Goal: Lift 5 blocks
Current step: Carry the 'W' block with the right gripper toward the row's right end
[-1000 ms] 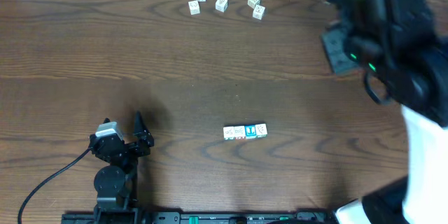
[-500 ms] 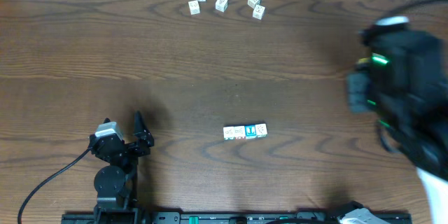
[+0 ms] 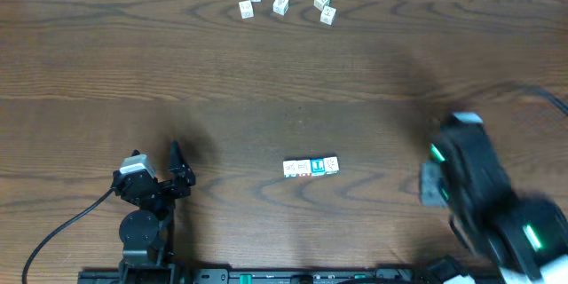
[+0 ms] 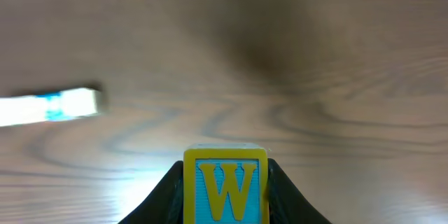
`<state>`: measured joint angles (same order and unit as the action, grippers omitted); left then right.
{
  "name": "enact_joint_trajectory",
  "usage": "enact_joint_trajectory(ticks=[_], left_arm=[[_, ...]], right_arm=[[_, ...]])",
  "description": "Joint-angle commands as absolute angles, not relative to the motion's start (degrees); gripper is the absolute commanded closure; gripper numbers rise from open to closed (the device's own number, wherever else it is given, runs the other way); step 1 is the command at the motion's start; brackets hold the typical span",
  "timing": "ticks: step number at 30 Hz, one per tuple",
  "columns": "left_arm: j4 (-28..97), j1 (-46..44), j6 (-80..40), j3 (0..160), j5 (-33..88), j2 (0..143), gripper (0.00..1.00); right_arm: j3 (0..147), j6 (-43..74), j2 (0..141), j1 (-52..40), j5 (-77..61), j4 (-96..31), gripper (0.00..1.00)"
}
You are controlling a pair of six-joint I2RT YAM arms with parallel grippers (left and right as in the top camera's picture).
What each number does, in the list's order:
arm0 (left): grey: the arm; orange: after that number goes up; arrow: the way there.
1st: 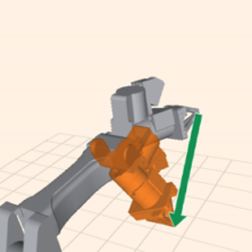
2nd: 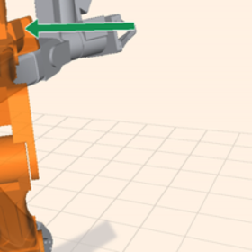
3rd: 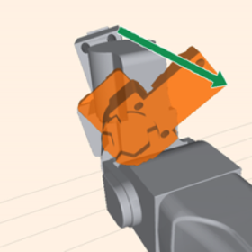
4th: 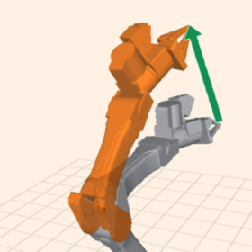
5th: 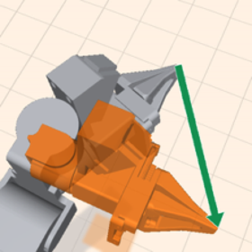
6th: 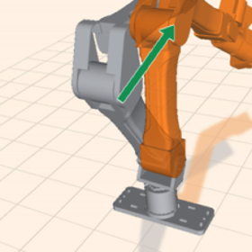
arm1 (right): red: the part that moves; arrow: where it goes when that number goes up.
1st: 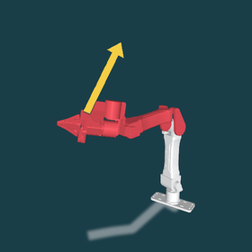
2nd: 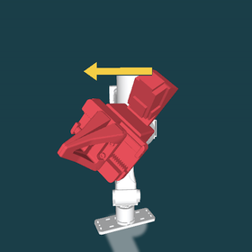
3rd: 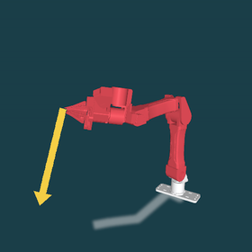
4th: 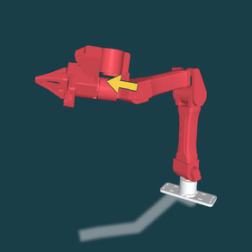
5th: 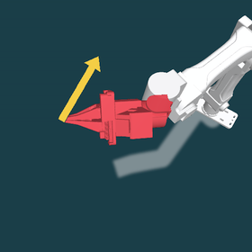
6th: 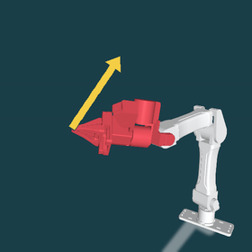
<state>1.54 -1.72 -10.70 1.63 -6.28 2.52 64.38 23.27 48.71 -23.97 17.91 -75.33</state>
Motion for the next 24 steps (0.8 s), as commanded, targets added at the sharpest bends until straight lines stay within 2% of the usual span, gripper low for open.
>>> enact_joint_trajectory(ticks=[1, 5, 10, 13, 20, 24], left_arm=[[2.37, -1.85, -11.03, 0.6, -6.39, 2.48, 0.21], [2.55, -1.85, -11.03, 0.6, -6.39, 2.48, 0.21], [3.7, -1.85, -11.03, 0.6, -6.39, 2.48, 0.21], [3.84, -1.85, -11.03, 0.6, -6.42, 2.48, 0.21], [4.25, -1.85, -11.03, 0.6, -6.42, 2.48, 0.21], [4.25, -1.85, -11.03, 0.6, -6.42, 2.48, 0.21]], right_arm=[[58.89, 29.93, 38.46, -24.1, 10.9, -73.78, 0.99], [50.37, 32.56, 32.25, -24.1, 8.58, -67.57, 0.98], [37.65, 35.09, 35.42, -24.1, 3.75, -46.85, 0.99], [33.26, 32.62, 43.22, -24.03, 5.43, -36.47, 0.98], [32.69, 25.89, 67.7, -24.1, 0.69, -23.59, 0.99], [32.69, 25.06, 75.79, -24.1, 0.01, -19.14, 0.99]])
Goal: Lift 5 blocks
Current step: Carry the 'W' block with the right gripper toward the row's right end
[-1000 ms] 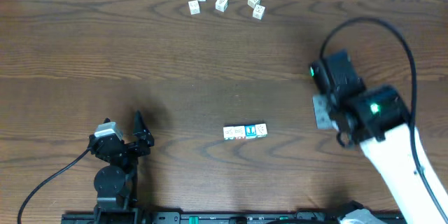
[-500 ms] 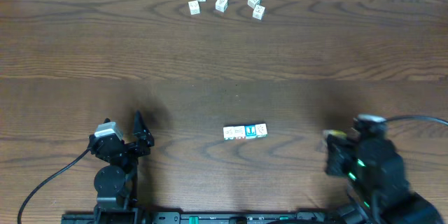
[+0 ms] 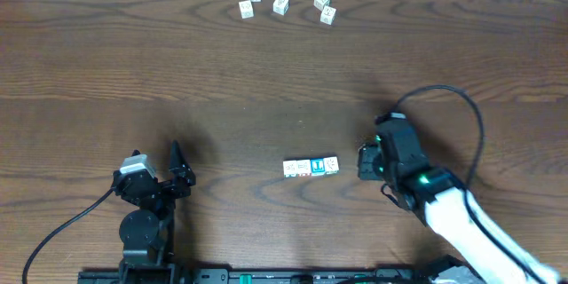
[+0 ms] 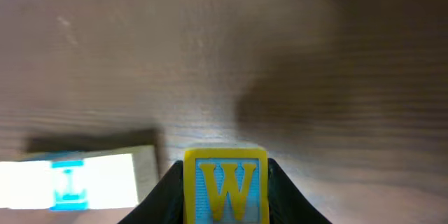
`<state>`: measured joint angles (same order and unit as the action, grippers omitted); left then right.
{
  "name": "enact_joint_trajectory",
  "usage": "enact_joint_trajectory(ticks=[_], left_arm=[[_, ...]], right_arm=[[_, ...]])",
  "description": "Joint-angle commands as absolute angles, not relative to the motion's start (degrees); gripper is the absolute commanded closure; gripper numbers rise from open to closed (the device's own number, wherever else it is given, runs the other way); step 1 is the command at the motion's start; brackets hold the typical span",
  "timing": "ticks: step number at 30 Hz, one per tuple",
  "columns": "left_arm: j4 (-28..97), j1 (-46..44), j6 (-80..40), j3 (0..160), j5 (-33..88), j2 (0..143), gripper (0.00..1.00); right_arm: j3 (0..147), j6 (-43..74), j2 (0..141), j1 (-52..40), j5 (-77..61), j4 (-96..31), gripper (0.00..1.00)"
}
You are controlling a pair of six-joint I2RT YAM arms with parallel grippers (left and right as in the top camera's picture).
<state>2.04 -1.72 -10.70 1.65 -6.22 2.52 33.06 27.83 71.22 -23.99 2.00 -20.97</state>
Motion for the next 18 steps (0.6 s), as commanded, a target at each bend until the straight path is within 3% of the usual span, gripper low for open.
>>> enact_joint_trajectory(ticks=[1, 18], left_arm=[[4.25, -1.85, -11.03, 0.6, -6.42, 2.48, 0.21], [4.27, -1.85, -11.03, 0.6, -6.39, 2.48, 0.21]], right_arm=[[32.69, 24.67, 76.88, -24.1, -0.4, -18.57, 0.99], [32.67, 19.22, 79.15, -26.35, -3.7, -16.29, 0.97]])
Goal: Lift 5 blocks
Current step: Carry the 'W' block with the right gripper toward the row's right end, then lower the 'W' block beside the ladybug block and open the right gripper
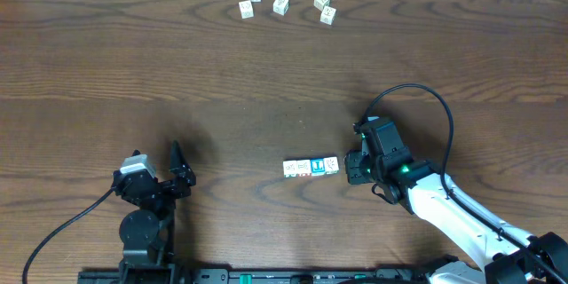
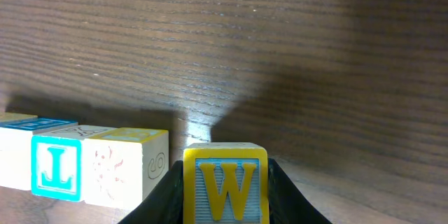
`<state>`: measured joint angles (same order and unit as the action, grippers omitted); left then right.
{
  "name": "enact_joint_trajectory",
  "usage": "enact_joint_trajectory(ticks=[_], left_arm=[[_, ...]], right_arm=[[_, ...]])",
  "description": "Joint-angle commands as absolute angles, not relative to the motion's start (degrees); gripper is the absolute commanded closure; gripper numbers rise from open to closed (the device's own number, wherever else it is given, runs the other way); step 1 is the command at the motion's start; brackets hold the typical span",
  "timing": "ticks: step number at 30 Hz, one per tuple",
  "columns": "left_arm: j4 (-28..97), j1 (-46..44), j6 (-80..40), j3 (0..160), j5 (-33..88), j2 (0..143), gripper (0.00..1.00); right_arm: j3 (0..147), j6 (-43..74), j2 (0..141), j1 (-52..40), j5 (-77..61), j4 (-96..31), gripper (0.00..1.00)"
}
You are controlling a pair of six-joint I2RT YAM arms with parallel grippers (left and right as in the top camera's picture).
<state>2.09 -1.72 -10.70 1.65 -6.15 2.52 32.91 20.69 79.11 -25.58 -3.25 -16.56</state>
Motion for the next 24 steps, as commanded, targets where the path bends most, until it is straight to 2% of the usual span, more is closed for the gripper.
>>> enact_joint_trajectory(ticks=[1, 5, 10, 15, 24], left_arm=[[4.27, -1.85, -11.03, 0.6, -6.39, 2.48, 0.21], [4.27, -1.85, -11.03, 0.6, -6.42, 2.48, 0.21], [4.27, -1.85, -11.03, 0.6, -6.39, 2.48, 0.21], [4.27, -1.85, -11.03, 0.6, -6.42, 2.48, 0.21], [4.27, -1.85, -11.03, 0.6, -6.42, 2.48, 0.21]], right_arm=[[32.67, 19.2, 79.15, -26.35, -3.68, -16.27, 0.97], [32.67, 19.22, 79.15, -26.35, -3.29, -16.25, 0.89], [32.67, 19.7, 79.15, -26.35, -3.46, -16.45, 0.87], [32.67, 19.7, 79.15, -26.37, -3.53, -16.49, 0.8], [32.67, 19.68, 79.15, -26.35, -4.99, -16.4, 0.73]])
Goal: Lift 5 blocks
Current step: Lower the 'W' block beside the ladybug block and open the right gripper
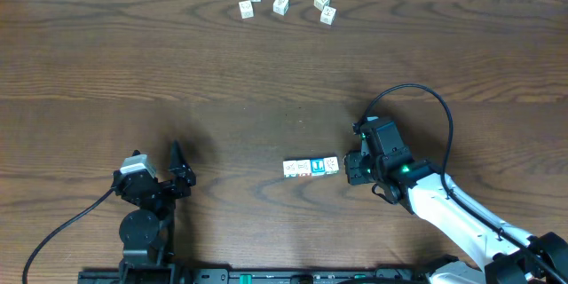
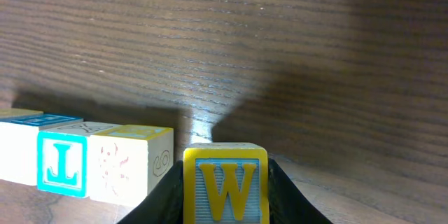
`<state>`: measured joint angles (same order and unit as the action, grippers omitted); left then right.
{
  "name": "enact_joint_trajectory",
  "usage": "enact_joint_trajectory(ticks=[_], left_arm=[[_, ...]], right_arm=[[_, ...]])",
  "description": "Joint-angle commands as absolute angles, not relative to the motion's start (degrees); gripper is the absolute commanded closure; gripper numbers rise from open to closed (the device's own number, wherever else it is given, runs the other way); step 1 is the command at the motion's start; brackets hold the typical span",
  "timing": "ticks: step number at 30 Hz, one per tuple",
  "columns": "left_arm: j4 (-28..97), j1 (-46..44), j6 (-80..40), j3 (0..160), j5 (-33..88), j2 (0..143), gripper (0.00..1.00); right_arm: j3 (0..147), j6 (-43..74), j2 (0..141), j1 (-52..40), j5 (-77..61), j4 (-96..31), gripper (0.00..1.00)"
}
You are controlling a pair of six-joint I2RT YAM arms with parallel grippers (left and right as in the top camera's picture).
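Observation:
A row of three white blocks [image 1: 311,168] lies at the table's middle front; in the right wrist view the row [image 2: 105,161] shows a blue L face and a faint drawing. My right gripper [image 1: 357,167] stands just right of the row's end, low over the wood, shut on a yellow block with a W on blue [image 2: 225,185]. Several more white blocks [image 1: 286,5] lie scattered at the far edge. My left gripper [image 1: 177,170] rests folded at the front left; its jaw state does not show.
The dark wooden table [image 1: 133,62] stretches between the far blocks and the row. A black cable [image 1: 417,98] loops over the right arm. The left arm's base and cable [image 1: 62,222] sit at the front left edge.
The right gripper with the W block has edged slightly closer to the row's right end. The left arm has not moved.
The right gripper held the W block well to the right of the row, blurred in motion. Then it was nearer, with the row coming into the wrist view. It then sat low beside the row's right end, where it still holds the block.

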<state>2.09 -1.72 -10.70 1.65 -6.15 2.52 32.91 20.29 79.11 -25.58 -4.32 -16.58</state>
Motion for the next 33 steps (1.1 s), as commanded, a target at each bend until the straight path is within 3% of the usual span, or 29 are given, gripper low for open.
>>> enact_joint_trajectory(ticks=[1, 7, 24, 27, 30, 33], left_arm=[[4.27, -1.85, -11.03, 0.6, -6.42, 2.48, 0.21], [4.27, -1.85, -11.03, 0.6, -6.39, 2.48, 0.21], [4.27, -1.85, -11.0, 0.6, -6.39, 2.48, 0.21], [4.27, -1.85, -11.0, 0.6, -6.39, 2.48, 0.21], [4.12, -1.83, -10.96, 0.6, -7.18, 2.48, 0.21], [3.68, -1.85, -11.03, 0.64, -8.19, 2.48, 0.21]], right_arm=[[32.67, 19.68, 79.15, -26.35, -4.99, -16.34, 0.72], [32.67, 19.68, 79.15, -26.35, -4.99, -16.23, 0.64], [34.72, 19.68, 79.07, -26.3, -5.02, -12.91, 0.6], [36.16, 19.68, 78.98, -26.17, -4.97, -13.8, 0.74], [37.8, 19.7, 78.26, -25.36, -4.99, -15.53, 0.99], [39.62, 19.66, 75.44, -24.08, -4.95, -18.33, 0.99]])
